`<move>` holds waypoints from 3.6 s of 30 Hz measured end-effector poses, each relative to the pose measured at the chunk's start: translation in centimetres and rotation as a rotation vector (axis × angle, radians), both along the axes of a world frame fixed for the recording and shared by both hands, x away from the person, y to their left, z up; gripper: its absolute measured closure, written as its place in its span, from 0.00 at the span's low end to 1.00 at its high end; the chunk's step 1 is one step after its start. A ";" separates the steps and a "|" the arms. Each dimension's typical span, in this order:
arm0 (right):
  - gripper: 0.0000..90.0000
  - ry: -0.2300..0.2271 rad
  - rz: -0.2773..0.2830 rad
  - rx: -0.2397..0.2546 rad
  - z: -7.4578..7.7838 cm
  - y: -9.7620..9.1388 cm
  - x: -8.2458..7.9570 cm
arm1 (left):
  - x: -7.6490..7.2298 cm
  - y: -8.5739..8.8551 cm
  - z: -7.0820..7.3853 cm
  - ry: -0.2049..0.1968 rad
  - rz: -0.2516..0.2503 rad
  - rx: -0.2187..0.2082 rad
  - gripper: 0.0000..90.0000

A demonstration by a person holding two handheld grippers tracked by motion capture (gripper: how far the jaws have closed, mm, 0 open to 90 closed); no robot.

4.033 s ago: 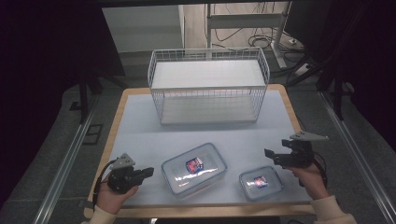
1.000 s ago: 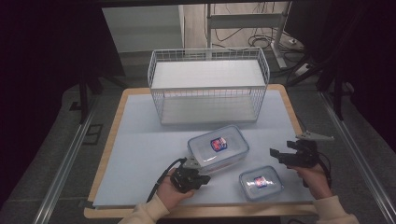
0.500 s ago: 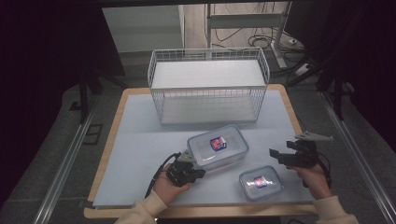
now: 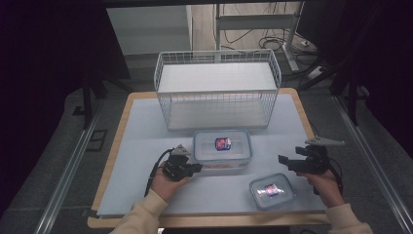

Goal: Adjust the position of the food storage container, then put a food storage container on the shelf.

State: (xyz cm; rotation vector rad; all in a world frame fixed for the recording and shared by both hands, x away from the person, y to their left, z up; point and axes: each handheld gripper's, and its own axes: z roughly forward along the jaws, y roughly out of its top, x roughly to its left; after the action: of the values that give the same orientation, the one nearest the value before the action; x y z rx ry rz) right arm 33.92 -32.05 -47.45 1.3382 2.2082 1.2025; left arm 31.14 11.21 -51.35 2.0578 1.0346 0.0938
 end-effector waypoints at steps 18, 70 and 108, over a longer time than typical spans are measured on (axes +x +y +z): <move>0.14 -0.014 0.026 0.012 0.3 0.7 -0.1 | -3.6 4.5 2.1 -0.058 0.058 -0.027 0.99; 0.18 0.234 0.212 0.103 0.6 8.8 6.5 | 6.5 3.1 1.1 0.240 0.133 -0.266 0.15; 0.44 0.457 0.263 0.248 -1.2 9.0 8.4 | 6.1 3.0 0.1 0.277 0.112 -0.359 0.41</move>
State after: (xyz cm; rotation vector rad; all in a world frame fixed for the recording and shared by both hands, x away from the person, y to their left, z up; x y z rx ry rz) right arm 42.30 -23.04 -48.60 1.5866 2.6923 1.4144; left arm 37.24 14.24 -51.27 1.7151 1.2355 -0.3073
